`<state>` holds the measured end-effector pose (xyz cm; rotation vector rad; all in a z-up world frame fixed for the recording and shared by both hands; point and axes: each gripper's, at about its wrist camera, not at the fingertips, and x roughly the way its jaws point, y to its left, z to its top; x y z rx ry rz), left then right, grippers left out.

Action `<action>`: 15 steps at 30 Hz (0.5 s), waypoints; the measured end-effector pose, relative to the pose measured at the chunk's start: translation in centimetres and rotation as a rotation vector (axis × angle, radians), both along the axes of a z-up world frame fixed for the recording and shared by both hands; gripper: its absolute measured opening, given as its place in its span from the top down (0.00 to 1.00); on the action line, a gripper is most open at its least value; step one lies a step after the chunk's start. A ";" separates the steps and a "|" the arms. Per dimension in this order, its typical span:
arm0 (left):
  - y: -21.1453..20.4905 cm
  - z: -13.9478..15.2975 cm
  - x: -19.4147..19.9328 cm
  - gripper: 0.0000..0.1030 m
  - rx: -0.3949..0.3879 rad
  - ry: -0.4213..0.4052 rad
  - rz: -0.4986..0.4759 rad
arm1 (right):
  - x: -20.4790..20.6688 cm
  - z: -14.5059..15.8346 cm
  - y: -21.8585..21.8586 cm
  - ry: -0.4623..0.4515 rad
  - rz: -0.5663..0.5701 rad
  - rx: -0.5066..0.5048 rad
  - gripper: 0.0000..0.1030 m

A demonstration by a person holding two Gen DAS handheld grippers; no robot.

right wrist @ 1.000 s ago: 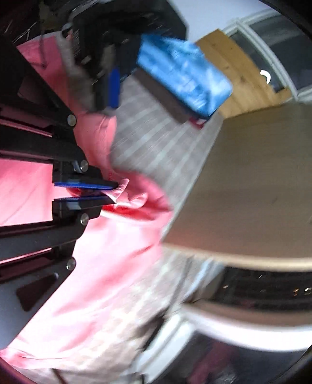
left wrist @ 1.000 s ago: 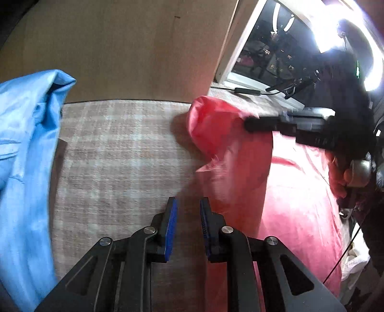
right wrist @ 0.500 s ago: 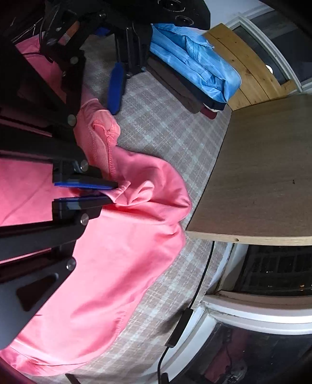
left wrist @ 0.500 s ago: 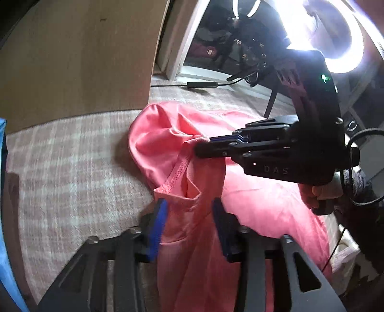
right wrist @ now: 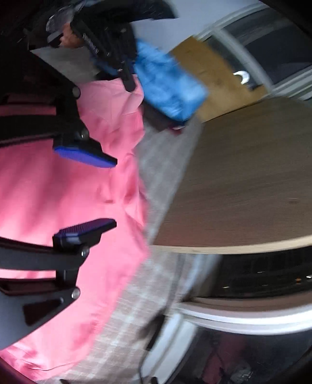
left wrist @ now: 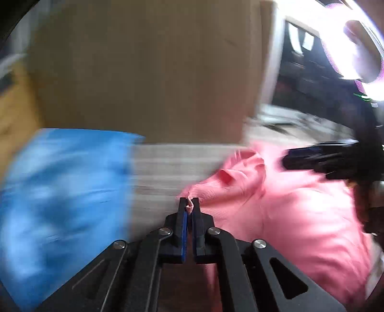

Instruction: Fold clothes

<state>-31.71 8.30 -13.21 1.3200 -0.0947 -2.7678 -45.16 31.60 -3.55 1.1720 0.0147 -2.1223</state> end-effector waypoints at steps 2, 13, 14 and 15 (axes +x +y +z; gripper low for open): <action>-0.4 -1.4 -0.6 0.89 -0.066 -0.063 0.030 | -0.9 -0.6 -0.6 -0.005 -0.007 0.047 0.57; -1.4 -0.3 -5.1 0.71 0.031 -0.097 -0.055 | -3.4 -6.9 -4.0 0.058 -0.014 0.389 0.59; -1.3 -0.5 -6.2 0.71 0.054 -0.111 -0.069 | -3.7 -6.9 -3.9 0.048 -0.022 0.378 0.59; -1.6 -1.1 -7.7 0.71 0.066 -0.145 -0.073 | -3.8 -7.0 -3.9 0.043 -0.027 0.370 0.59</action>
